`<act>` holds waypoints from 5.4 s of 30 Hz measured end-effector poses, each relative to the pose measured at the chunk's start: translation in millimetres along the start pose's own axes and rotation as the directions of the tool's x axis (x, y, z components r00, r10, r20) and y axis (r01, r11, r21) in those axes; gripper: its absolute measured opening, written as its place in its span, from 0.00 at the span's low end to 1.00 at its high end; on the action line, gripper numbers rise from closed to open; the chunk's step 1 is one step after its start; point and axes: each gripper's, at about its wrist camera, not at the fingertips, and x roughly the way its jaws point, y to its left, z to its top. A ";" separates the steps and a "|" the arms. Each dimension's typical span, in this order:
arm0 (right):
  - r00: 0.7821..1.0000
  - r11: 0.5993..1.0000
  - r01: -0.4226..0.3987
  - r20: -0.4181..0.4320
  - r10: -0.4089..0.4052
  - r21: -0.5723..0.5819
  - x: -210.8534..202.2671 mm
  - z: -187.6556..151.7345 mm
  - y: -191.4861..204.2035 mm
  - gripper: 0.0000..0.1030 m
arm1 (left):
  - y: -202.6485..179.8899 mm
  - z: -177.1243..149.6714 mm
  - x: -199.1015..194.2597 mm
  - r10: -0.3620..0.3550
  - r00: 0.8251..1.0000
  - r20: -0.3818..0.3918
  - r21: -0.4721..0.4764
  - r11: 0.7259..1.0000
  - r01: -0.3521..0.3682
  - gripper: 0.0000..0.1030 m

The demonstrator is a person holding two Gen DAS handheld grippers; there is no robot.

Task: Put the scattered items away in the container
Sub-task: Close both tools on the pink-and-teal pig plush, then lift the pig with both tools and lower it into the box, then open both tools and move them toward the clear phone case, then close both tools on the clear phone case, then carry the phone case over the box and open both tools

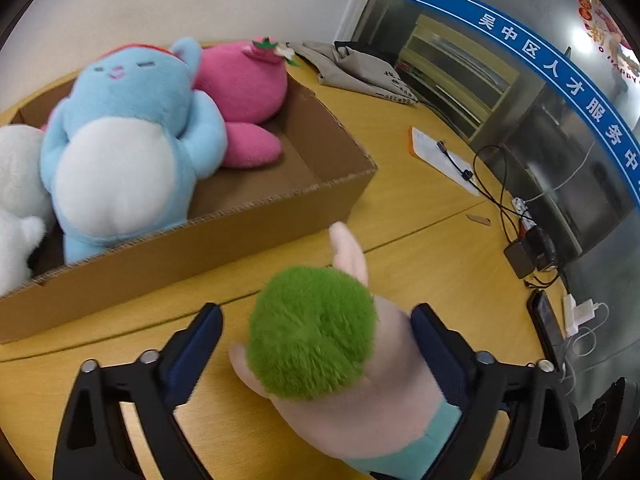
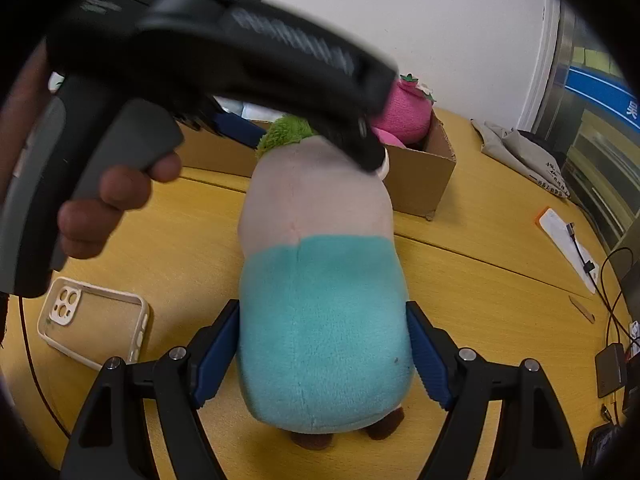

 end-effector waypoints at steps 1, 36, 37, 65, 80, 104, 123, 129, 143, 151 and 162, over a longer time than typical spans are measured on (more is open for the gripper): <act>1.000 1.000 -0.007 0.001 0.007 0.017 -0.7 -0.3 -3.2 0.74 | -0.3 0.9 -0.6 -0.028 1.000 -0.007 -0.012 1.000 0.028 0.71; 0.996 0.978 -0.020 0.085 0.002 0.208 109.8 136.3 -107.2 0.65 | 27.9 199.9 91.9 -0.022 0.999 -0.034 0.304 0.952 0.032 0.75; 0.998 0.977 -0.020 0.067 0.006 0.211 109.2 138.0 -108.1 0.65 | 29.7 201.5 94.4 -0.026 0.999 -0.038 0.291 0.956 0.036 0.75; 1.000 0.987 0.027 -0.009 -0.026 0.158 104.5 141.2 -105.2 0.28 | 55.8 221.3 93.9 0.222 0.974 0.055 0.166 0.959 -0.228 0.64; 0.986 0.969 -0.005 0.161 -0.036 0.247 -0.3 145.6 -100.5 0.80 | 50.9 150.2 -60.1 0.242 0.948 0.209 0.089 0.960 -0.265 0.96; 0.983 0.981 0.069 0.153 -0.098 0.183 -64.0 103.5 -14.7 0.80 | 31.1 -71.3 -193.3 0.360 0.868 0.343 -0.006 0.924 -0.381 1.00; 0.970 0.978 -0.199 -0.126 0.206 0.070 8.5 9.5 58.2 0.79 | 124.3 -221.2 -163.1 0.385 0.923 0.027 -0.249 0.896 -0.367 0.97; 0.958 0.983 -0.182 -0.222 0.179 0.007 41.7 -3.2 88.9 0.73 | 118.8 -233.6 -132.0 0.347 0.934 -0.082 -0.217 0.909 -0.356 0.59; 0.961 0.975 -0.216 -0.189 0.204 -0.045 16.0 -12.9 102.6 0.06 | 107.8 -220.8 -122.9 0.380 0.921 -0.089 -0.194 0.900 -0.390 0.08; 0.979 0.981 -0.190 -0.068 0.192 0.028 -8.1 25.3 68.4 0.06 | 101.6 -145.4 -156.5 0.350 0.935 0.054 -0.164 0.927 -0.337 0.08; 0.986 0.998 -0.049 0.161 0.044 0.030 6.6 180.5 11.4 0.06 | 103.0 51.4 -180.9 0.360 0.886 0.291 -0.014 0.928 -0.373 0.08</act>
